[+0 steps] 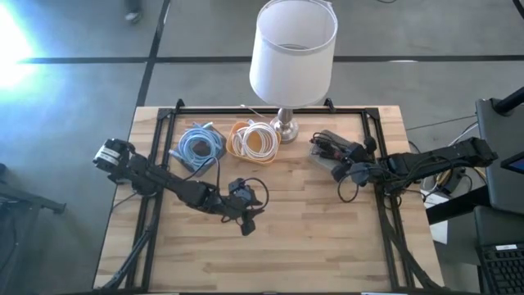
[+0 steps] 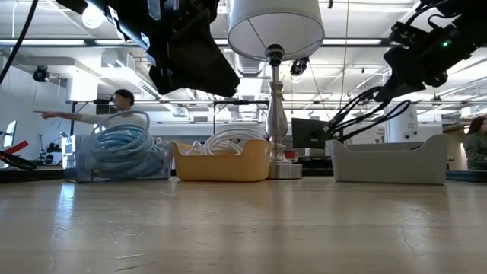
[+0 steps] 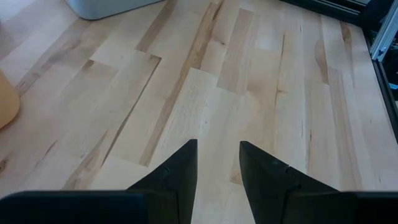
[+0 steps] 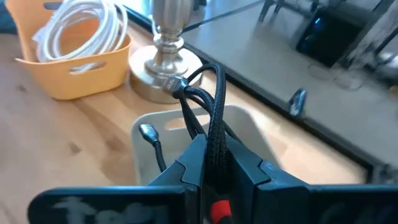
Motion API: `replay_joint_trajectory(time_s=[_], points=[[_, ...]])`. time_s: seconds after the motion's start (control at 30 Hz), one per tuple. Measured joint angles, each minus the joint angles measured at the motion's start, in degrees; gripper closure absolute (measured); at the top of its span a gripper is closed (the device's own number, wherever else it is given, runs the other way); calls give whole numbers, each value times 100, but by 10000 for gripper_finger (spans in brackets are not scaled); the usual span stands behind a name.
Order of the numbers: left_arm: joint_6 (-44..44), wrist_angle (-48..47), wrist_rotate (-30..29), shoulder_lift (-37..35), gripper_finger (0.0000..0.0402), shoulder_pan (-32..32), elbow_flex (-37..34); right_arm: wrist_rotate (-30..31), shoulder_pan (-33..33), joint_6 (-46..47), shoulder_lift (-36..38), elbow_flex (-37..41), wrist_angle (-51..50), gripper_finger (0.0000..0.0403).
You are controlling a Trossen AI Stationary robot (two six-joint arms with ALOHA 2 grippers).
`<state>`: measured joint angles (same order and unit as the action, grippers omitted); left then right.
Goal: Sort HDMI cables
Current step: Put the black HDMI cable into the gray bin
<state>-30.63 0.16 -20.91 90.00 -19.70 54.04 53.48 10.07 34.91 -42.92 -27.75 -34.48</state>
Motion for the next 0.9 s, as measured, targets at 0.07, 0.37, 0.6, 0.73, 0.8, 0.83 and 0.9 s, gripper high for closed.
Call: replay_joint_trajectory(time_s=[0.07, 0.37, 0.6, 0.73, 0.8, 0.83, 0.9], points=[[0, -2, 0, 0, 280, -2, 0, -132, 0, 185, -10, 0, 30, 364], [-13, -2, 2, 0, 280, -2, 0, -388, 4, 1201, -40, 0, 48, 364], [-18, -2, 2, 0, 280, -2, 0, -760, 11, 1717, -480, 48, 8, 364], [-24, 0, 2, 0, 280, -2, 0, -771, 10, 2004, -868, 50, -26, 364], [-24, 0, 2, 0, 280, -2, 0, -768, 9, 2151, -1035, 24, -216, 364], [-24, 0, 2, 0, 280, -2, 0, -766, 9, 2251, -1098, -3, -330, 364], [-24, 0, 2, 0, 280, -2, 0, -783, 9, 2479, -1179, -88, -589, 364]])
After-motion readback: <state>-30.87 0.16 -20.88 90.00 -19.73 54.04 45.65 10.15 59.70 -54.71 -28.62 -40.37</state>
